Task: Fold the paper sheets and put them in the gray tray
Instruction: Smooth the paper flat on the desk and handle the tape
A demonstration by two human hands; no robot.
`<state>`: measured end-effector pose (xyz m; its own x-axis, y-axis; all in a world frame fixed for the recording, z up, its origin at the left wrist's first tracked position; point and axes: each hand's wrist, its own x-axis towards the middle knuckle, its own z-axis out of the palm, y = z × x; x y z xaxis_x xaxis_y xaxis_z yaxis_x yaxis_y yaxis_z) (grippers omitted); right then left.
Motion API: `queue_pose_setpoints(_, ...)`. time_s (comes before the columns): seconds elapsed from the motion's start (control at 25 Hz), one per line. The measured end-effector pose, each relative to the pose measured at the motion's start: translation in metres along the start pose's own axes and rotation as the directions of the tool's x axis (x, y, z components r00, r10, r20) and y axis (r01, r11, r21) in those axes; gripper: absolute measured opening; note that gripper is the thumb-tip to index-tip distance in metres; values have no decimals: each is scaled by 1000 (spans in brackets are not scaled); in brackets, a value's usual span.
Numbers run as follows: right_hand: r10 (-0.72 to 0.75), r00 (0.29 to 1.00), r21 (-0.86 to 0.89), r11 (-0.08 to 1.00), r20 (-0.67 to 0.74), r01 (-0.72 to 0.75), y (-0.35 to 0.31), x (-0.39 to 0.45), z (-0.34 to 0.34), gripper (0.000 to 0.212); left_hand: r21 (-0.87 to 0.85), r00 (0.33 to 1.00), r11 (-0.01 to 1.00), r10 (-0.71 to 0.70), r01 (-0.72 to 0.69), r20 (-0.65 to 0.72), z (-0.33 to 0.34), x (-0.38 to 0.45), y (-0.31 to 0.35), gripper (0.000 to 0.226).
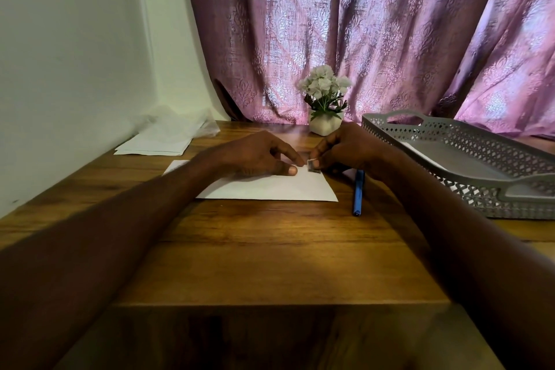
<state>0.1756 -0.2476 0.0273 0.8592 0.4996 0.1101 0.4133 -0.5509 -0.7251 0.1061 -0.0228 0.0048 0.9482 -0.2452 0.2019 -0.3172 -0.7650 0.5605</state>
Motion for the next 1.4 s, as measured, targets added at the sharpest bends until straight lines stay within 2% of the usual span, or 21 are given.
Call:
queue_pose_setpoints(0.36, 21, 1000, 79, 997, 2, -21, -1, -1, -2, 10, 7, 1000, 1000, 16, -16, -7, 1, 4, -7, 28)
queue_pose_setpoints(0.64, 1, 1000, 5, 1000, -9, -1, -3, -1, 3, 17, 47, 1000, 998, 30, -30, 1, 0, 8, -13, 28)
queue_pose_setpoints(1.16, -38, 997, -117, 993, -65, 30, -12, -7, 8, 14, 29, 1000, 1000, 4, -4, 4, 0, 6, -10, 27)
queue_pose_setpoints(1.4, -98, 990, -281, 957, -99, 67, -17, -8, 18, 14, 44, 1000, 999, 8, -8, 3, -1, 4, -6, 27)
